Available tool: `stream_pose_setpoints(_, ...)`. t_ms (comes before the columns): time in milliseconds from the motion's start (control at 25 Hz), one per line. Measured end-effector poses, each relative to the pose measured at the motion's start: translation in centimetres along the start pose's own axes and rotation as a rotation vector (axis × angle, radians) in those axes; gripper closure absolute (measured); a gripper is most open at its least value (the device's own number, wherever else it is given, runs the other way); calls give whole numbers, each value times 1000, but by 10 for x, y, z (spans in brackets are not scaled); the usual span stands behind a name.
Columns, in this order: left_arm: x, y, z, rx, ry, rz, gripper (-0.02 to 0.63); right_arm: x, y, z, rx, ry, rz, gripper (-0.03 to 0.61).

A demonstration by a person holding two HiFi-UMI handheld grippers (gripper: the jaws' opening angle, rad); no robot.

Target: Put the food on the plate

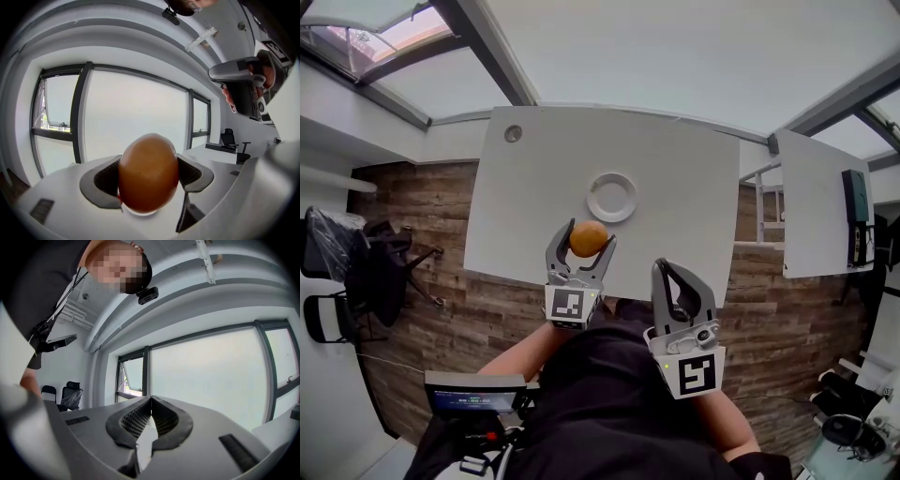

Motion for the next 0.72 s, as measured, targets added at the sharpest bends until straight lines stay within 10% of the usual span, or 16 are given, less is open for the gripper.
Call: stream_pose_setpoints(720,24,-33,42,110,-23,45,278,-3,-6,6,43,-21,5,571)
Point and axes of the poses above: the fingertips, and each gripper's own axes: z forward along the fingers, x to its left, y out of its top, the point moved 3 cm from there along -z, backward along the fingers, and after that the axes turned 12 degrees about -y, right-handed, at the moved point
